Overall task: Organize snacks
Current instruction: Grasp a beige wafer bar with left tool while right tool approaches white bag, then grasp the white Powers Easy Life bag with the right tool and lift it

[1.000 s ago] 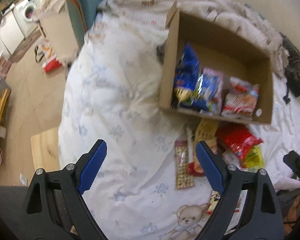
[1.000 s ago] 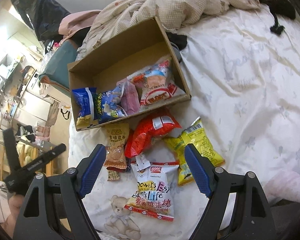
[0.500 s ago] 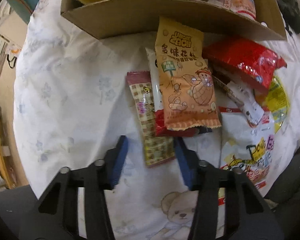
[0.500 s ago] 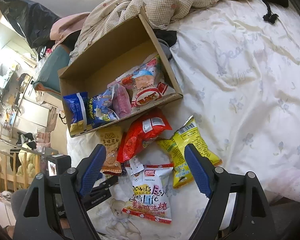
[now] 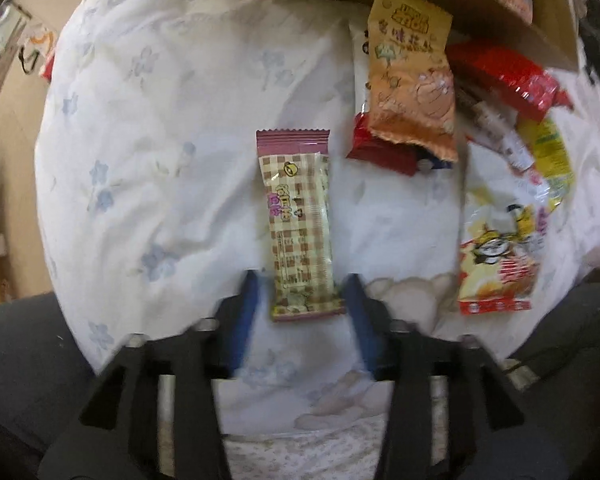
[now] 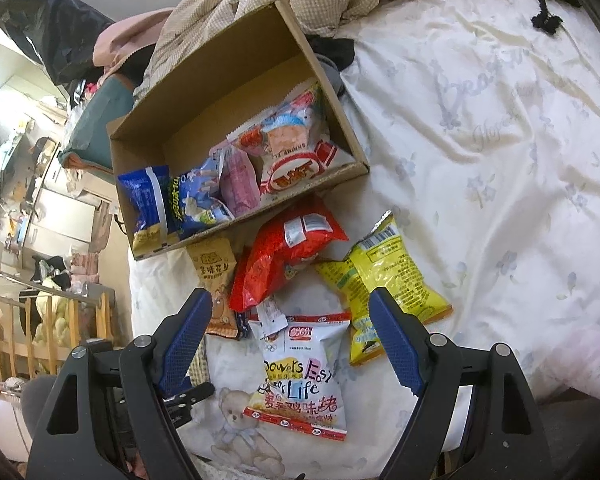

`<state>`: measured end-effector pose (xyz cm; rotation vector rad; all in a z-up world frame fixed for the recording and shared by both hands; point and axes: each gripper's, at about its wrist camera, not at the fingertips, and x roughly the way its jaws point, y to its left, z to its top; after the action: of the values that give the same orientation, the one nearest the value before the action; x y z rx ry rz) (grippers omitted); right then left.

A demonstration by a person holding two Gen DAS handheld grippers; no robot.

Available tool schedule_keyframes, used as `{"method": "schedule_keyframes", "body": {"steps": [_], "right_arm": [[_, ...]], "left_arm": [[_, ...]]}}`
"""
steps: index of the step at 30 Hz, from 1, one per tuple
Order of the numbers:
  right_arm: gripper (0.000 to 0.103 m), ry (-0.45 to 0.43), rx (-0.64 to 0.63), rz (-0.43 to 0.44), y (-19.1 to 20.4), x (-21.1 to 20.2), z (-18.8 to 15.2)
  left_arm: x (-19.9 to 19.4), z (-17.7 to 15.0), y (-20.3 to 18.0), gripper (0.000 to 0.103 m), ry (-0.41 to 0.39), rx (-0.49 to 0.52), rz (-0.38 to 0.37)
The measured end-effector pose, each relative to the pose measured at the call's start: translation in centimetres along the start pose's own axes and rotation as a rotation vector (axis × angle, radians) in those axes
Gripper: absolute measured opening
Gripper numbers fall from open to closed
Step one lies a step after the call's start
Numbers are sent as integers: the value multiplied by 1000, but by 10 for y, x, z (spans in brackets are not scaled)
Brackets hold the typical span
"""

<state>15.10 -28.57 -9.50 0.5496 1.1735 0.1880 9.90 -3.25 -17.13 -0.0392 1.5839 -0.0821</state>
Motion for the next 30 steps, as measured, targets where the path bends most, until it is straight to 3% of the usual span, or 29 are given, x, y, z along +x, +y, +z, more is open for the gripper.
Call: {"method": "schedule_keyframes", "body": {"steps": [3, 8, 10, 12, 15, 19, 24, 30], "right_arm": [[83, 30, -9, -3, 0, 4, -4], [83, 174, 31, 55, -6, 22, -18], [83, 233, 38, 27, -7, 35, -27], [83, 304, 53, 10, -7, 51, -35], [83, 362, 43, -42, -1, 73, -48], [83, 377, -51, -190, 16, 101, -56], [90, 398, -97, -238, 27, 126, -64], [73, 367, -273, -323, 46, 122, -80]], "left_arm": [[-4, 10, 1, 52, -53, -9, 46], [0, 32, 6, 52, -75, -50, 44], [0, 36, 8, 44, -86, -41, 46], [-2, 39, 5, 28, -84, -28, 40], [5, 43, -10, 26, -79, -3, 62], [7, 49, -20, 23, -70, 11, 72], [5, 37, -26, 22, -83, 21, 77], [-11, 35, -21, 22, -106, 2, 66]]}}
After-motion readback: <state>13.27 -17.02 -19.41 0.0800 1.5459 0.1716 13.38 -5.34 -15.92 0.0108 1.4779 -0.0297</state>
